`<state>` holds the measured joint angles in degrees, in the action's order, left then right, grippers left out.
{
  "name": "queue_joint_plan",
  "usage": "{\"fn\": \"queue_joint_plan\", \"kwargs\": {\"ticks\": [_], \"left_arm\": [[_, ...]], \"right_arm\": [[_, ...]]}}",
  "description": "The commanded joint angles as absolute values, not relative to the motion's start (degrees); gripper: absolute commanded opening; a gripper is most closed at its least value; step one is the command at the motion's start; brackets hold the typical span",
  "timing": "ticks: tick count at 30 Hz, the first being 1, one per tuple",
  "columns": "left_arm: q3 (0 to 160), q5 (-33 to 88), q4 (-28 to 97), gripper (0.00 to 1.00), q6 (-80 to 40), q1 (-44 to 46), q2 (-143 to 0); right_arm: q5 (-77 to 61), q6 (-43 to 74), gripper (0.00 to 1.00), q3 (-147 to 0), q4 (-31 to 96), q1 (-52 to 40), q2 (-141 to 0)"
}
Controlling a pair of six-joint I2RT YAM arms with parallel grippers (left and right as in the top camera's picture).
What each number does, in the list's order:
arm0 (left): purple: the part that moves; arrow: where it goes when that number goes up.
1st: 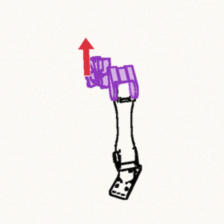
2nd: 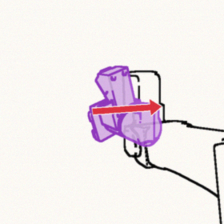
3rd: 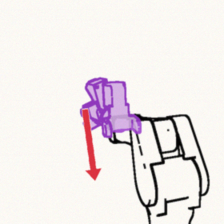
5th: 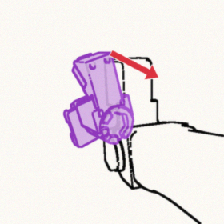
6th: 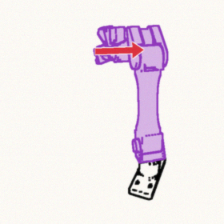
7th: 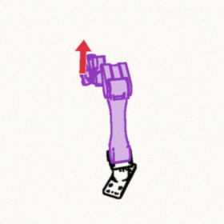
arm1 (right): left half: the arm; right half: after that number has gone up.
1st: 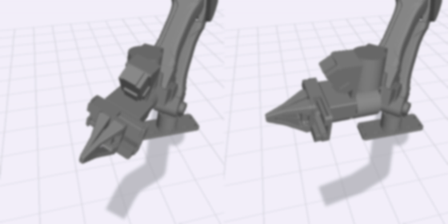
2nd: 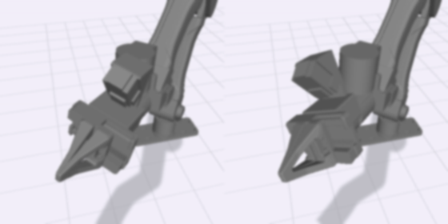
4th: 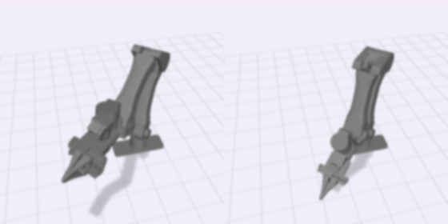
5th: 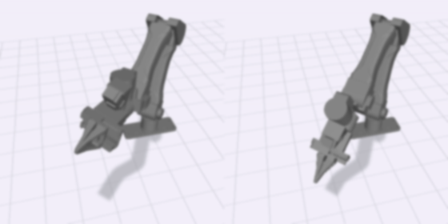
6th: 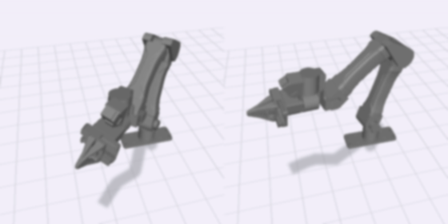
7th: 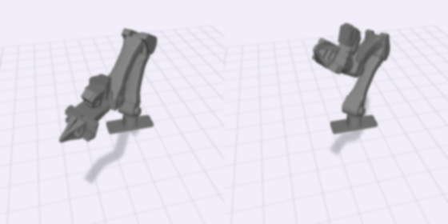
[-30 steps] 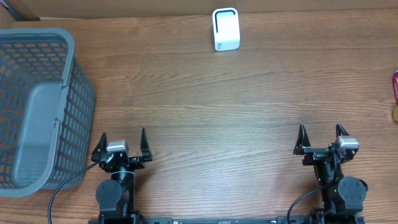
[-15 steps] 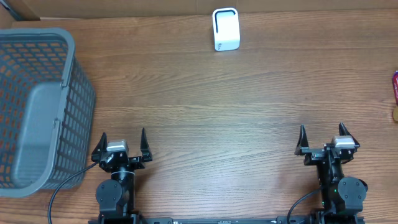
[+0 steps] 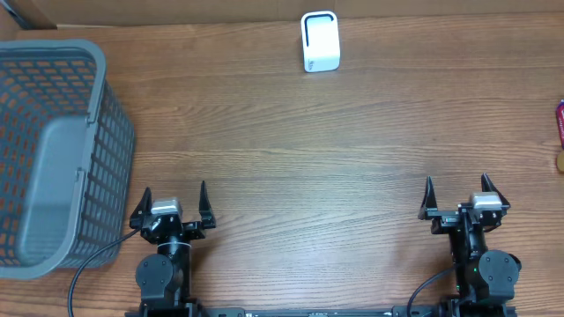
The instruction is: Scan the item barcode
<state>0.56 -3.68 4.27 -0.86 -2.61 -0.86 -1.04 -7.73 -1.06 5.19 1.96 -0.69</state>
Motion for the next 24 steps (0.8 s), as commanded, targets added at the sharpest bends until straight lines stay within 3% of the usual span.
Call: {"fn": "queue_joint_plan", "kwargs": {"ticks": [1,24], "left_arm": [[0.3,-3.1,4.2,1.0,0.4,-2.3,-0.3],[0.3,-3.1,4.2,1.0,0.4,-2.3,-0.3]], "right_arm": [[-0.7,-7.2,1.0,-0.5,5.0,2.3,-0.2],[-1.0,-5.8,1.0,-0.5,4.8,2.2,-0.2]]}}
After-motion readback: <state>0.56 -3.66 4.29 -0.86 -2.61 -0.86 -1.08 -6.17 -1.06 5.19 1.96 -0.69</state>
